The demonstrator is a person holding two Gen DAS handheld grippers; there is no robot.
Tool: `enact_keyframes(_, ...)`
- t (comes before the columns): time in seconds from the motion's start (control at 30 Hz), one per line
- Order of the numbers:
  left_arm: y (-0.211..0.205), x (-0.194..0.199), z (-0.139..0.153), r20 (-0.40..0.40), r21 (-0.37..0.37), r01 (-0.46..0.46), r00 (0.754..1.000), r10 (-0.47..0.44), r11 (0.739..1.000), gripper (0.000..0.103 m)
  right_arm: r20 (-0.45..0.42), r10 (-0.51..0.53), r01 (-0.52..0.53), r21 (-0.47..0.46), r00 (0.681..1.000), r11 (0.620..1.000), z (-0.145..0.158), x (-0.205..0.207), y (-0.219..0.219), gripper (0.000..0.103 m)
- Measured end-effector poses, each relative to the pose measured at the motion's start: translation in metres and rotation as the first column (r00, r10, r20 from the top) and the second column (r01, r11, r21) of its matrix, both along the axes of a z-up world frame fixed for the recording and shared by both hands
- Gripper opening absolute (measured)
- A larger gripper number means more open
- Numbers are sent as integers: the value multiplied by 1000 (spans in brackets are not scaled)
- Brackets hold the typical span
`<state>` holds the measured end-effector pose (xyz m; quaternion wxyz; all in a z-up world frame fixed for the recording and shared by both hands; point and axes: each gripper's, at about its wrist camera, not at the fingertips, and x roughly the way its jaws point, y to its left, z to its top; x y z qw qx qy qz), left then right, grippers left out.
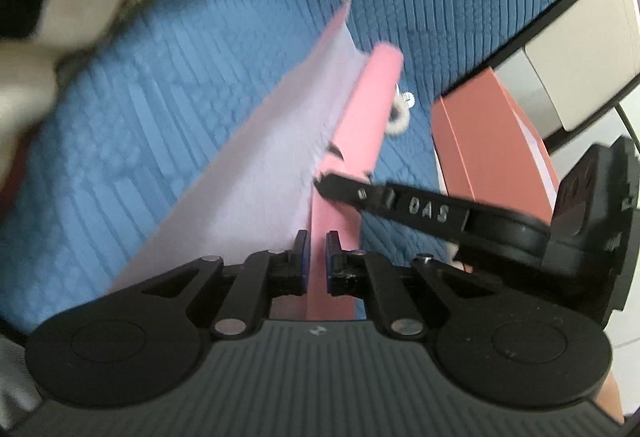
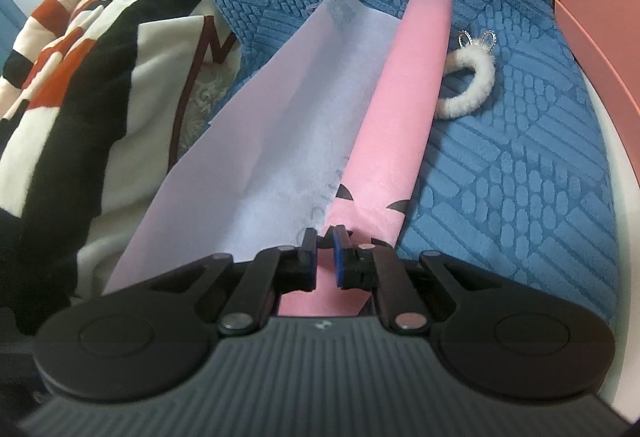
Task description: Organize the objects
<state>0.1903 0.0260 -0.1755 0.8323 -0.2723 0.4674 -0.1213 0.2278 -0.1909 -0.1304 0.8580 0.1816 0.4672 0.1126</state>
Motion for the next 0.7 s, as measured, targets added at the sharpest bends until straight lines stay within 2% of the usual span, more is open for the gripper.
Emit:
enact_keyframes(0.1, 4, -2, 6, 31, 8, -9, 999, 9, 1000, 7, -3, -1, 1, 6, 1000, 1000, 0, 1, -1, 9)
enact_keyframes(0.2, -2, 1, 5, 30, 7, 28, 999, -29, 1000, 7, -1, -2, 2, 10, 1000, 1000, -1, 0, -2, 9)
enact_keyframes(0.33, -19, 2, 3, 38, 89, 86, 995, -89, 992, 7, -2, -9, 9, 22, 1000, 1000, -2, 0, -3, 9)
enact_keyframes(0.43, -29, 3, -3, 11, 154, 120, 992, -123, 981, 7, 0, -16, 16, 28, 1000, 999, -2, 0, -4, 9)
enact_keyframes(0.5, -32, 3, -6, 1, 186, 132, 991, -135, 974, 7, -1, -28, 28, 30, 1000, 999, -1, 1, -5, 12)
enact_keyframes(0.6, -32, 3, -7, -1, 190, 132, 991, -135, 973, 7, 6, -70, 69, 46, 998, 997, 1, 4, -15, 13)
enact_keyframes(0.63, -31, 4, -7, -3, 187, 130, 991, -132, 974, 7, 10, -83, 82, 47, 997, 995, 2, 6, -19, 16)
enact_keyframes(0.7, -30, 5, -8, -6, 181, 126, 992, -127, 975, 7, 21, -114, 113, 57, 993, 992, 6, 13, -30, 27)
